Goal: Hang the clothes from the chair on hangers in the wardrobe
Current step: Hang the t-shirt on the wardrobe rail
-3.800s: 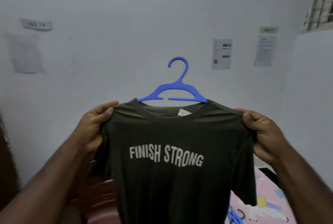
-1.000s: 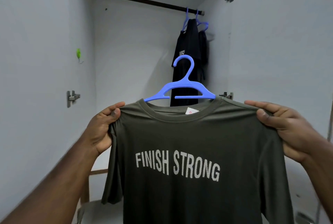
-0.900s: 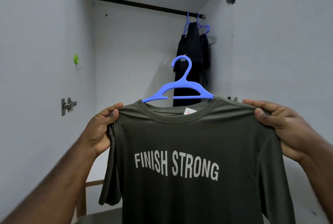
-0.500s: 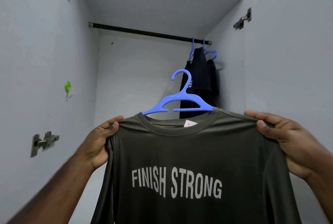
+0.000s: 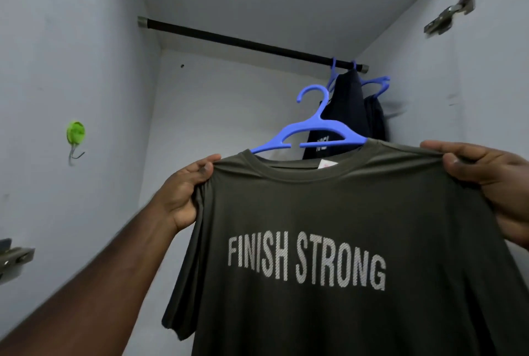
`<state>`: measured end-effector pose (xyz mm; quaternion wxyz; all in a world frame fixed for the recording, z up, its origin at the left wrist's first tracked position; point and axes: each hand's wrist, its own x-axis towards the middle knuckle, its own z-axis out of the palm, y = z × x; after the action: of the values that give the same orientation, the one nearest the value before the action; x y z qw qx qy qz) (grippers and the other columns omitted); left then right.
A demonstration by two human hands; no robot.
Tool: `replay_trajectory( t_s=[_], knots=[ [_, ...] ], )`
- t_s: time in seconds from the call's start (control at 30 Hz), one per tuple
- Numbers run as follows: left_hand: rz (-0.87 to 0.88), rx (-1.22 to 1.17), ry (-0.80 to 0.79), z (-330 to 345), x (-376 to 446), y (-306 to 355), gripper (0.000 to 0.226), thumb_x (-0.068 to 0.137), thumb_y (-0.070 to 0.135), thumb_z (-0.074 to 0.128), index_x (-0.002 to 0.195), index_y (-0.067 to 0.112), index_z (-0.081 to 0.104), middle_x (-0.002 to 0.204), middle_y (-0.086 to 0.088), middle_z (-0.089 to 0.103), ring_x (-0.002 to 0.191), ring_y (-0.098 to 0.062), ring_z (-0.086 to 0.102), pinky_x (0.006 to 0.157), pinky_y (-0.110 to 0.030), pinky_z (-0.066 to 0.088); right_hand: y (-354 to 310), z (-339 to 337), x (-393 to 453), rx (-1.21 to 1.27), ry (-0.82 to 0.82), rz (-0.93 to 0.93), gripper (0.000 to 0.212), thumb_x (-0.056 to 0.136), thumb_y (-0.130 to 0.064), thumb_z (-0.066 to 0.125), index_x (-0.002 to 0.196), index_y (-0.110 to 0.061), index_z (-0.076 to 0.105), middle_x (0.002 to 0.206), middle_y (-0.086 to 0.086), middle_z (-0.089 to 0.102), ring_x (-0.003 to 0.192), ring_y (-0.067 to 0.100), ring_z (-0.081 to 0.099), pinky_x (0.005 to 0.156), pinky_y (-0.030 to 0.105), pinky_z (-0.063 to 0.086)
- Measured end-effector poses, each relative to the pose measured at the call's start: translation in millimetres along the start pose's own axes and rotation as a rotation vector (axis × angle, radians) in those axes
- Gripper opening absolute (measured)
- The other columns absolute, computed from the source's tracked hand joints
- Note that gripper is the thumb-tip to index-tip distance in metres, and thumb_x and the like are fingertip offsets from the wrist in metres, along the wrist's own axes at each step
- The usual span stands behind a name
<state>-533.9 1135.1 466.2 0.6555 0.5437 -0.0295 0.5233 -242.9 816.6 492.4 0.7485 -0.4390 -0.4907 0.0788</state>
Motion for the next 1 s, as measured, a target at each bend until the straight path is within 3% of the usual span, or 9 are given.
replay_trajectory(
  t_s=[0.17,0.27,0.4,0.6,0.83,1.0],
  knots=[
    [0.012,0.003,-0.059,-28,71,-7,0.028,0.082,0.016,0.062,0.110,0.012,0.068,0.100,-0.011,0.074,0.086,-0.021,0.073,0.083,-0.038,0.061,28,28,53,-0.098,0.048,-0.075,0.030,0.101,-0.005,0.045,0.102,-0.016,0.073,0.091,0.000,0.078,0.076,0.011,0.074,0.060,0.020,0.057],
    [0.002,-0.012,-0.088,-48,107,-14,0.026,0.083,0.015,0.061,0.108,0.012,0.068,0.099,-0.011,0.075,0.085,-0.021,0.074,0.079,-0.038,0.062,45,42,77,-0.107,0.049,-0.082,0.035,0.101,-0.007,0.046,0.097,-0.020,0.078,0.096,0.006,0.077,0.078,0.016,0.075,0.062,0.025,0.059],
    [-0.001,-0.018,-0.115,-71,146,-24,0.025,0.085,0.015,0.058,0.108,0.012,0.067,0.096,-0.010,0.076,0.082,-0.019,0.075,0.071,-0.035,0.063,57,64,95,-0.114,0.053,-0.047,0.029,0.101,-0.010,0.047,0.114,-0.016,0.072,0.104,0.012,0.075,0.086,0.020,0.074,0.068,0.031,0.061],
    [-0.014,0.021,-0.094,-98,194,-36,0.024,0.100,0.011,0.048,0.101,0.017,0.071,0.093,-0.007,0.076,0.078,-0.017,0.075,0.073,-0.033,0.062,69,95,117,-0.125,0.094,-0.076,0.026,0.102,-0.007,0.048,0.117,-0.012,0.069,0.104,0.013,0.075,0.085,0.018,0.074,0.067,0.028,0.060],
    [0.001,0.050,-0.083,-106,228,-39,0.022,0.100,0.012,0.049,0.107,0.017,0.069,0.095,-0.008,0.076,0.080,-0.017,0.075,0.076,-0.035,0.061,77,102,149,-0.154,0.112,-0.097,0.026,0.102,-0.010,0.050,0.116,-0.015,0.071,0.108,0.011,0.075,0.097,0.023,0.073,0.073,0.032,0.061],
    [0.066,0.112,-0.017,-94,254,-35,0.021,0.100,0.008,0.053,0.113,0.012,0.069,0.102,-0.011,0.073,0.081,-0.018,0.073,0.076,-0.032,0.061,71,109,168,-0.130,0.127,-0.145,0.025,0.101,-0.009,0.051,0.114,-0.014,0.071,0.104,0.012,0.075,0.094,0.024,0.073,0.069,0.031,0.061]
  ],
)
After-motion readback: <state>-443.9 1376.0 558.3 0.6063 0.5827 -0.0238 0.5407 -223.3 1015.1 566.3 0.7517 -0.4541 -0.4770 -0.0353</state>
